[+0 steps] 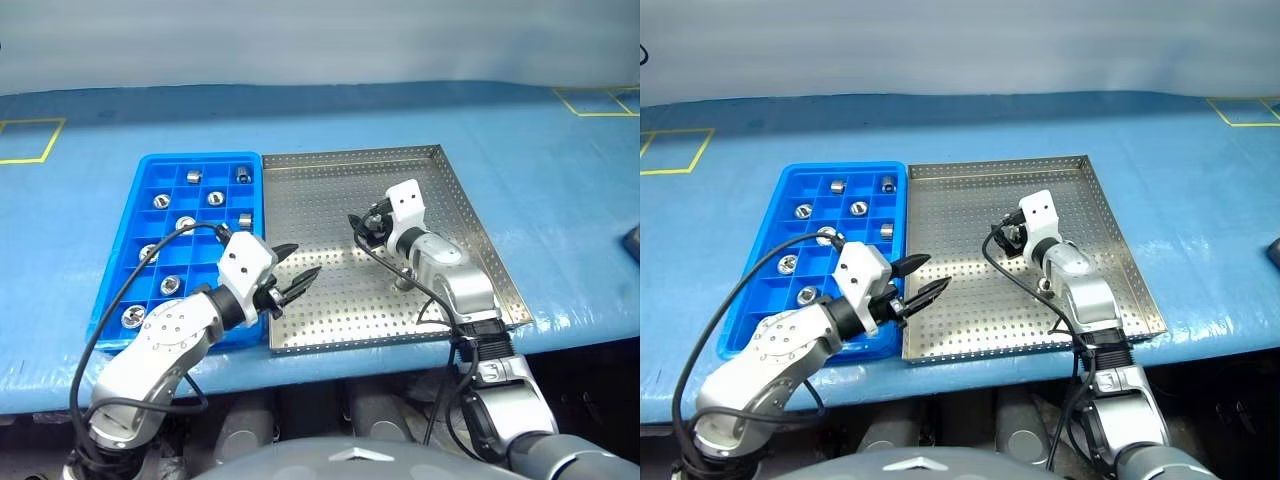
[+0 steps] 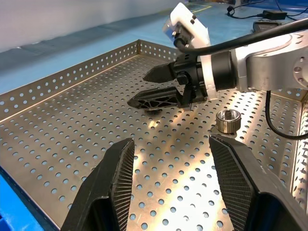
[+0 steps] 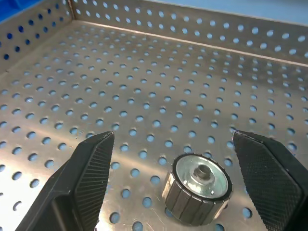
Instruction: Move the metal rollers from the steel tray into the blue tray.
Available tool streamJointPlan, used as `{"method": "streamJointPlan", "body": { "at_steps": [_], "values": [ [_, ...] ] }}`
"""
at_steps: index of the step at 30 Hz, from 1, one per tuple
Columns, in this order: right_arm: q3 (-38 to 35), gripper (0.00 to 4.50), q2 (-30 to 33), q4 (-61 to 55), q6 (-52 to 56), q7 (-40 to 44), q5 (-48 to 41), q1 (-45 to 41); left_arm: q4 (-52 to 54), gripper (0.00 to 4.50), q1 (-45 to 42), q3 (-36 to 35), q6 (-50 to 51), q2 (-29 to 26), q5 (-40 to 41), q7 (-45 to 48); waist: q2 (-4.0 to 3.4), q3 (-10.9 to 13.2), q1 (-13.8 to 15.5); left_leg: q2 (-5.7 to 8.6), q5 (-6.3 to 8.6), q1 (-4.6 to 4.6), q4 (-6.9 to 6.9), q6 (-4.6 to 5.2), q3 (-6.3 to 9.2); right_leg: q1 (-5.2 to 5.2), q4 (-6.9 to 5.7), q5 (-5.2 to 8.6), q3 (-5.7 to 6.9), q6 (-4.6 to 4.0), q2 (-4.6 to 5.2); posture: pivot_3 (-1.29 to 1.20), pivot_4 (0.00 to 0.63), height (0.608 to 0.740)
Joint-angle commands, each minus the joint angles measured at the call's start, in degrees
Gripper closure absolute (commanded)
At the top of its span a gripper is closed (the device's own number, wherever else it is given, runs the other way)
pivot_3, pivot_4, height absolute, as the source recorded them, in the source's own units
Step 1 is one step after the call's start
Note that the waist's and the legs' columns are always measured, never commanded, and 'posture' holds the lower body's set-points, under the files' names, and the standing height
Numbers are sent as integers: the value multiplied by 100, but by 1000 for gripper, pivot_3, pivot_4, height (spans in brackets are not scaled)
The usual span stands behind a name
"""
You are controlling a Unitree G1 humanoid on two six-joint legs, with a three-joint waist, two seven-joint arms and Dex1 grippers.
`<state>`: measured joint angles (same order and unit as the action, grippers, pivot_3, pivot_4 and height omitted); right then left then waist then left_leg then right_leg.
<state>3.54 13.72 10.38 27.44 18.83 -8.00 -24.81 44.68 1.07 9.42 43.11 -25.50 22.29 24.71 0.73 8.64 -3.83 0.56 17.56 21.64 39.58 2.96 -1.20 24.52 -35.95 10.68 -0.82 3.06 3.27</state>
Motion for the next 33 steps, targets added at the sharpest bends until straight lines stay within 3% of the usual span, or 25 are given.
{"method": "streamJointPlan", "body": {
  "at_steps": [1, 8, 16, 21, 28, 33],
  "values": [
    [-122, 345, -29, 223, -243, -86, 87, -189, 72, 1823, 48, 33, -183, -86, -39, 74, -1, 1, -1, 0, 0, 0, 0, 0, 0, 0, 0, 0, 0, 0, 0, -106, 150, 740],
    [-292, 345, -112, 728, -451, -191, 66, -336, -10, 1823, 75, 57, -280, -184, -102, 102, -2, 1, 0, 0, -1, 0, 0, -1, 0, 0, 0, -1, 0, 1, 0, -109, 150, 740],
    [-337, 2772, -199, 521, -528, -168, 19, -239, -75, 1790, 151, 29, -359, -190, -151, 134, -4, 2, -7, -1, -1, 0, 0, -2, 0, 1, 0, -1, 0, 3, 0, -111, 150, 740],
    [-416, 2773, -389, -241, -429, -311, -96, -44, -147, 1790, 262, -95, -580, -103, -125, 126, -9, 5, -5, -2, -1, 1, -1, -1, 1, 3, 0, -2, 0, 3, 2, -103, 150, 740],
    [563, 2773, -458, -2168, 199, 847, -707, 189, 21, 1790, 812, -834, -727, -325, 55, 251, -16, 9, -13, -9, 6, 2, -9, 9, 7, 10, -3, -2, 4, 4, 13, -82, 150, 740],
    [992, 2773, -575, -2124, 266, 1296, -842, -192, 402, 1790, 1335, -1393, -727, -535, 314, 417, -16, 11, 31, -5, 5, 1, -9, 8, 14, 7, -3, 4, 13, -6, 13, -48, 150, 740]
  ]
}}
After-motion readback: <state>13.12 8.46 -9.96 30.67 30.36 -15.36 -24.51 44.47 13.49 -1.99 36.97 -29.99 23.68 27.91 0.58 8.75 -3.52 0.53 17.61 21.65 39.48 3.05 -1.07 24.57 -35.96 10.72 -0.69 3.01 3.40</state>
